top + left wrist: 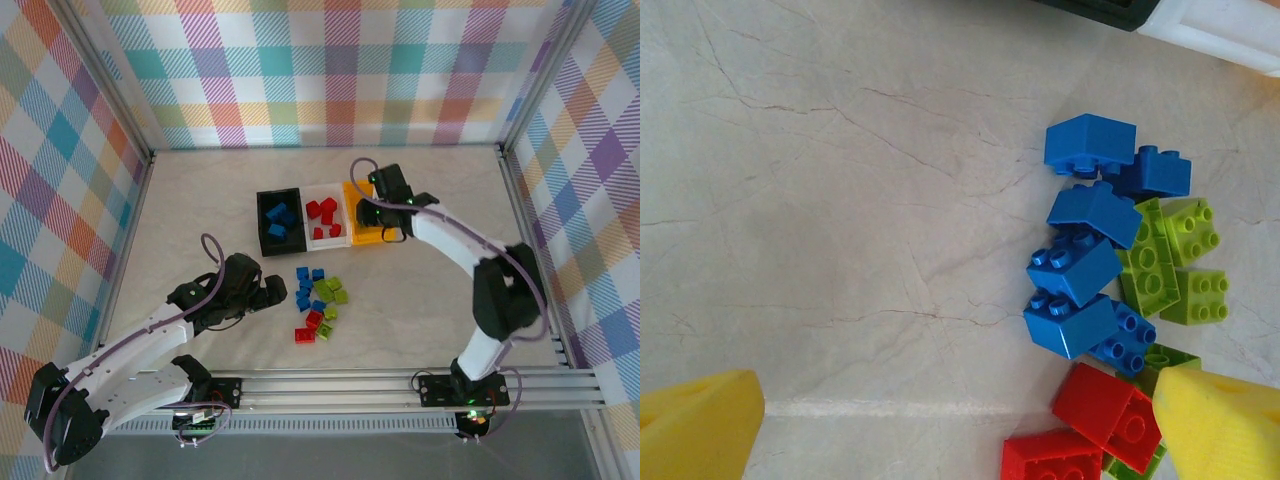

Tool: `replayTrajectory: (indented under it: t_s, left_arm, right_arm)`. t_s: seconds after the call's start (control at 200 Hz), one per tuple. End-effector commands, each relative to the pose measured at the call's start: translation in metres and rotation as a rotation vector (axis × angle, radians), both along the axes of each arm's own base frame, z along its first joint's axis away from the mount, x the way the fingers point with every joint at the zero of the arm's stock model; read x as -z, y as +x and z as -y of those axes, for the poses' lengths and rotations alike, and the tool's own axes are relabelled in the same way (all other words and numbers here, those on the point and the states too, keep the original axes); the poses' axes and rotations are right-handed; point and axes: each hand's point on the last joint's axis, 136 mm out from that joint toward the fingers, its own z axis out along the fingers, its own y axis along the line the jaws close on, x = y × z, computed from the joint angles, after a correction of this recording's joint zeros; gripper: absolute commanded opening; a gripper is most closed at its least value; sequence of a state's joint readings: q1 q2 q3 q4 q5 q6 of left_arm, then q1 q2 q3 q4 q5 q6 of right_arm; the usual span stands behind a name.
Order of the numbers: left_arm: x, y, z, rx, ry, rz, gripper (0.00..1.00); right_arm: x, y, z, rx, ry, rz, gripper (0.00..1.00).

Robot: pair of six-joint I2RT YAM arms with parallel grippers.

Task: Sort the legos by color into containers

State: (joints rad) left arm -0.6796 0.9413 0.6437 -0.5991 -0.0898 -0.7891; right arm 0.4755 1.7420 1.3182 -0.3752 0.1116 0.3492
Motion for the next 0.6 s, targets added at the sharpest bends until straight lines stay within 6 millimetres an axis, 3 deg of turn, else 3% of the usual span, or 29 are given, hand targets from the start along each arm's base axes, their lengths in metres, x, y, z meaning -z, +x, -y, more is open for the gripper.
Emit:
replayTrajectory:
  t_s: [0.0, 0.125, 0.205, 0.33, 0.46, 0.595]
  left_arm:
    - [0.002, -0.003, 0.006, 0.048, 0.005, -0.015, 1.00]
    - [0.005, -0.004, 0.010, 0.076, 0.010, -0.034, 1.00]
    - [0.006, -0.004, 0.013, 0.094, 0.009, -0.041, 1.00]
    - [0.008, -0.005, 0.017, 0.122, 0.010, -0.052, 1.00]
    - [0.006, -0.003, 0.024, 0.154, 0.012, -0.051, 1.00]
    - [0.004, -0.002, 0.039, 0.218, 0.036, -0.043, 0.99]
  right_arm:
    - [0.020, 0.019, -0.006, -0.013, -0.021, -0.065, 0.35]
    - [0.034, 0.041, -0.007, 0.024, -0.017, -0.104, 0.39]
    - [0.036, 0.048, -0.007, 0.044, 0.004, -0.114, 0.49]
    - [0.015, 0.050, -0.013, 0.025, 0.058, -0.074, 0.63]
    - [-0.013, 0.037, -0.014, 0.000, 0.101, -0.023, 0.66]
    - [-0.032, -0.001, -0.022, -0.066, 0.116, 0.017, 0.66]
